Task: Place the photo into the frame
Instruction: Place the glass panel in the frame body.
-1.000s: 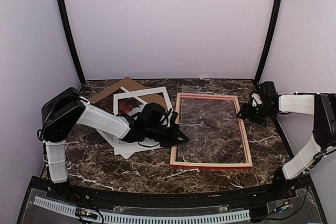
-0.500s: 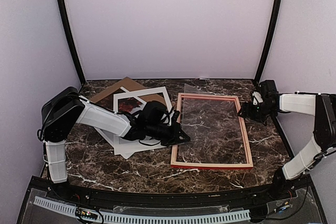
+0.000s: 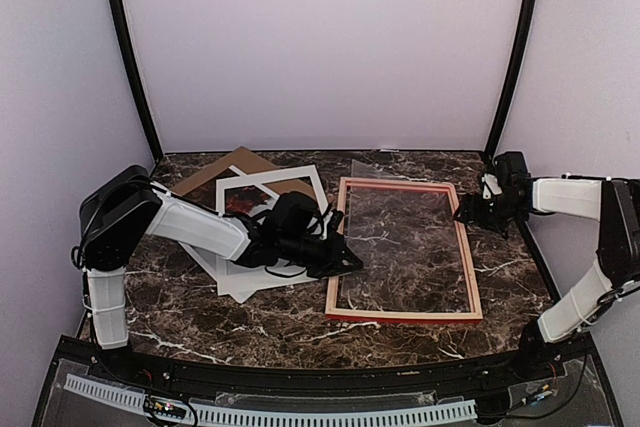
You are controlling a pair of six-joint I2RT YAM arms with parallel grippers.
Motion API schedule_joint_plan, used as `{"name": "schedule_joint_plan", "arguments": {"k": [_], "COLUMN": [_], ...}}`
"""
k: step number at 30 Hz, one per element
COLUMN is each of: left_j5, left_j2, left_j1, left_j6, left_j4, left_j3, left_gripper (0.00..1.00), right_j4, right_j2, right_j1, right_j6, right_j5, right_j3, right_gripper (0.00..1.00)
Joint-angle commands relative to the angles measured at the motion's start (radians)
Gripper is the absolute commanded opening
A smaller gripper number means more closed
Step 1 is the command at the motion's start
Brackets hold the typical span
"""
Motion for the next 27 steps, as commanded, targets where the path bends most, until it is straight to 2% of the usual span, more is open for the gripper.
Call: {"name": "schedule_joint_plan", "arguments": {"k": [1, 10, 20, 27], "left_j5": [0.040, 0.040, 0.026, 0.002], "left_j2": [0.004, 0.013, 0.020, 0.021], "left_j1": [-0.002, -0.002, -0.002, -0.003], "left_j6": [0.020, 0.015, 0.039, 0.096], "left_j4": [-0.021, -0.024, -0.043, -0.101], "left_j3": [0.031, 0.034, 0.041, 0.068], "left_gripper": [0.06, 0.23, 0.26, 0.36], "right_j4": [0.008, 0.003, 0.005, 0.009], "right_j2": [-0.018, -0.035, -0.031, -0.029], "right_j1": [-0.004, -0.004, -0.004, -0.005], "right_j6": [0.015, 0.022, 0.022, 0.019], "right_j5": [0.015, 0.017, 0.014, 0.010], "right_j3": [0.036, 0.060, 0.055, 0.046], "right_gripper": [0.80, 0.80, 0.80, 0.80]}}
